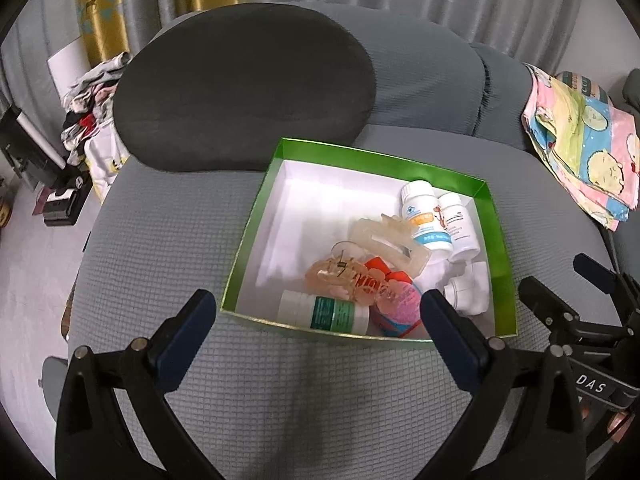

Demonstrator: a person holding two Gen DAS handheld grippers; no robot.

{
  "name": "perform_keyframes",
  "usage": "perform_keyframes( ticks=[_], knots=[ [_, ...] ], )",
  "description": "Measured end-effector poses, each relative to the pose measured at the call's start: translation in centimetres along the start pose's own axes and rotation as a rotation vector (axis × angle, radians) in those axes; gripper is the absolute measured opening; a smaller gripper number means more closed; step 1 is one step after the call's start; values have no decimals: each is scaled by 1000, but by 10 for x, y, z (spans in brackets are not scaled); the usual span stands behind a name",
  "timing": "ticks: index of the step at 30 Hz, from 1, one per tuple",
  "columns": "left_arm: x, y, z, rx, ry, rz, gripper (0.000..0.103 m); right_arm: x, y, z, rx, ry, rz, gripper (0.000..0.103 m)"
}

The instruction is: Organize rigid objects

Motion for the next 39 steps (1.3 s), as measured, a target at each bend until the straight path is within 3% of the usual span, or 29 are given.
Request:
perform_keyframes(
  ticks=[12, 27, 39],
  knots=[
    [-12, 0, 5, -65, -50, 78, 102, -10, -9, -5, -2, 1, -2, 102],
    [0, 11, 17, -13, -55, 108, 102, 6, 1, 6, 23, 9, 13, 102],
    [12, 34, 21, 5, -57, 162, 102, 19, 31, 17, 21, -8, 78, 102]
  ],
)
Point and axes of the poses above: each gripper's, at about its wrist camera, not at the fingertips, and y roughly the way its jaws point, z to its left, x to its top, the point moved 10 cm from there along y, roughly the way its jaws point, and after that the axes turned 15 degrees about z, right-handed, at the moved point
